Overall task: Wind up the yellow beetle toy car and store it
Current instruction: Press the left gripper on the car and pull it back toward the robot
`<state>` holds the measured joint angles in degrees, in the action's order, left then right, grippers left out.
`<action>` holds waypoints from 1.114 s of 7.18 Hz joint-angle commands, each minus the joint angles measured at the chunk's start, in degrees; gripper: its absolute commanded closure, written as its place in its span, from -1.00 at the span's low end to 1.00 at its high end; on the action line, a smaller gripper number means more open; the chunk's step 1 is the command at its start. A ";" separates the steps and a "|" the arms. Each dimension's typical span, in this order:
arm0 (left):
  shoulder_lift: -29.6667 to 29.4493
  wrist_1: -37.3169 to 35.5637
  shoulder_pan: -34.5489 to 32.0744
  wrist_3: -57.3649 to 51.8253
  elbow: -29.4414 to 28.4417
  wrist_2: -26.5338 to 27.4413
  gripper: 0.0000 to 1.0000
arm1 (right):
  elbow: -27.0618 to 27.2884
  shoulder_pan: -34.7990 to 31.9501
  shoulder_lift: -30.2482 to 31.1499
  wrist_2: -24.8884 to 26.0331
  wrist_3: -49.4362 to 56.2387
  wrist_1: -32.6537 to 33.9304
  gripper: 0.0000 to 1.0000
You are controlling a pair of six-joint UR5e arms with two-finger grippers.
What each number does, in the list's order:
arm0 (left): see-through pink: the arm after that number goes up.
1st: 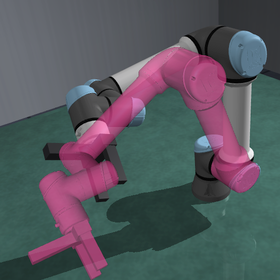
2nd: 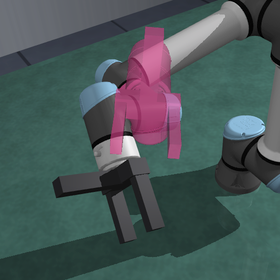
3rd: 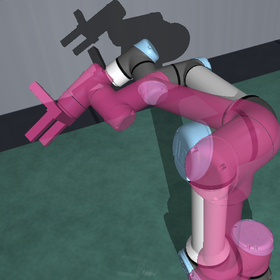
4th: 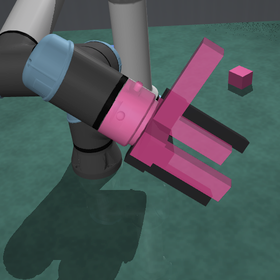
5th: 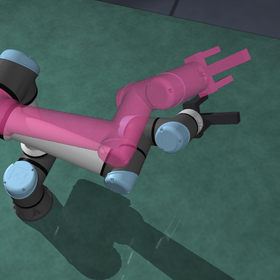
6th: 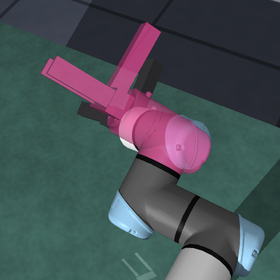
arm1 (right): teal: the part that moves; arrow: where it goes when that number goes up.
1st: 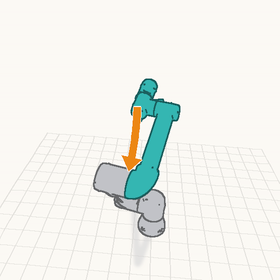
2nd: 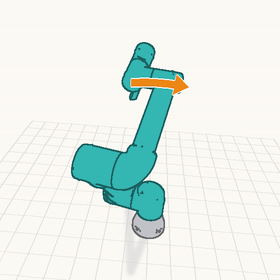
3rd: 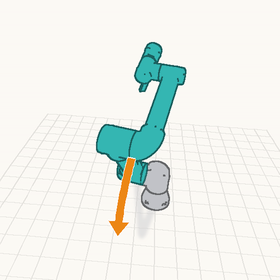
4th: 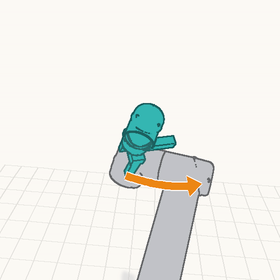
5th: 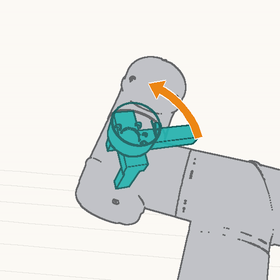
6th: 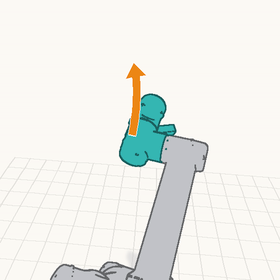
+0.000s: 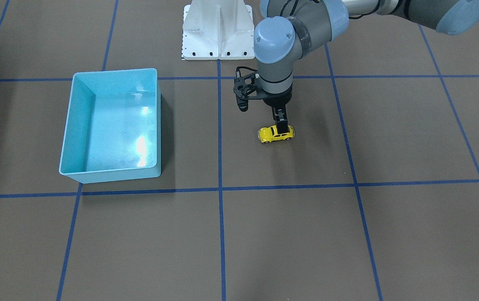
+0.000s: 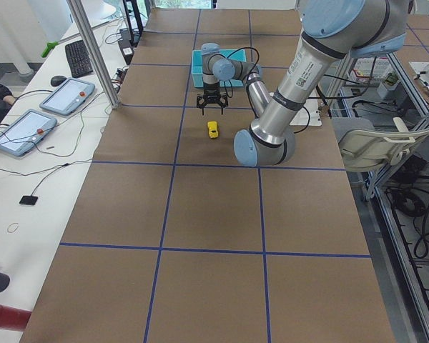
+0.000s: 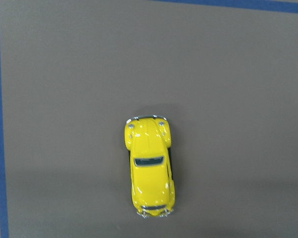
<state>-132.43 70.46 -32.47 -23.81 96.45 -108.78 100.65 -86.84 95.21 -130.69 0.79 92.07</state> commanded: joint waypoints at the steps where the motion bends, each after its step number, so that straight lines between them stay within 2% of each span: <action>1: -1.34 0.73 1.00 0.34 -3.81 -0.03 -0.98 | -0.01 0.00 0.06 0.00 0.00 -0.05 -1.00; 3: -1.17 5.90 1.44 0.87 -7.50 -0.03 -0.99 | -0.01 0.00 -0.11 0.00 0.00 -0.05 -1.00; 8: -1.17 9.60 1.71 2.28 -11.38 -0.12 -0.97 | -0.10 0.00 -0.20 0.08 0.09 -0.05 -1.00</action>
<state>-133.62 79.27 -30.78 -21.74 85.65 -108.89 100.55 -86.84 95.02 -130.64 0.88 92.02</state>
